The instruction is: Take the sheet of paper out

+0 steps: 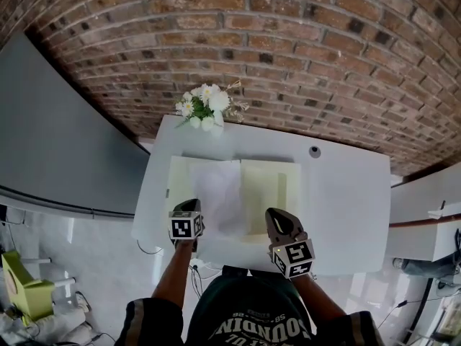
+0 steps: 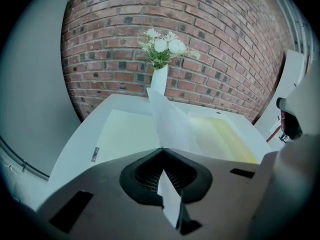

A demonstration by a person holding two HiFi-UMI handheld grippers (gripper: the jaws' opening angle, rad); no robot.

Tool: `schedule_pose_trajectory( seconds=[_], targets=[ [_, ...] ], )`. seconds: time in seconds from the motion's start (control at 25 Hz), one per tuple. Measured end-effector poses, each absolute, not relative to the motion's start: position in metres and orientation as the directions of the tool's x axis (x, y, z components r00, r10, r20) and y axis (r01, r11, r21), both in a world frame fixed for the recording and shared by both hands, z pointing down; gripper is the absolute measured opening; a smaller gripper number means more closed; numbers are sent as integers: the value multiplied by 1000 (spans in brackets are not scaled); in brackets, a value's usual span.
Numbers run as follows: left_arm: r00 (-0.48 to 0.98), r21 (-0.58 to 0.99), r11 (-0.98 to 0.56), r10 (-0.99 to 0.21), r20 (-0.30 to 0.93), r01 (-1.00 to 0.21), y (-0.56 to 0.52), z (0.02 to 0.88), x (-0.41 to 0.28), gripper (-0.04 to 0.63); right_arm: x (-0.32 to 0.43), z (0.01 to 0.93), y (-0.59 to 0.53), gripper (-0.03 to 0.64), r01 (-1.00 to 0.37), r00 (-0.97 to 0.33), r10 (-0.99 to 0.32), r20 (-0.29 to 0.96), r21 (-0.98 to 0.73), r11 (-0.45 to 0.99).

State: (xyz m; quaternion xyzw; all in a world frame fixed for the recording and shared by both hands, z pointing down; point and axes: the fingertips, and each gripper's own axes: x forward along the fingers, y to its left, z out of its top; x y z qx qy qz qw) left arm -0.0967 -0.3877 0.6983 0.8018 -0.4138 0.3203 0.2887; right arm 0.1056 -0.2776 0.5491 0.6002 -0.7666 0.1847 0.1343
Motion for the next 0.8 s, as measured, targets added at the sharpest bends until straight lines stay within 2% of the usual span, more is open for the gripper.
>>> schedule_pose_trajectory(
  seconds=[0.44,0.8],
  targets=[
    [527,126,-580,-601,601,-805,-386,643,-102,12,99,533,-278,71,-977,-213,-901,378,-99,189],
    [610,95,-645,-651,452,-758,-385,584,-98,11,98,503,-289,71,-985,-173,-935,310,-62,162]
  ],
)
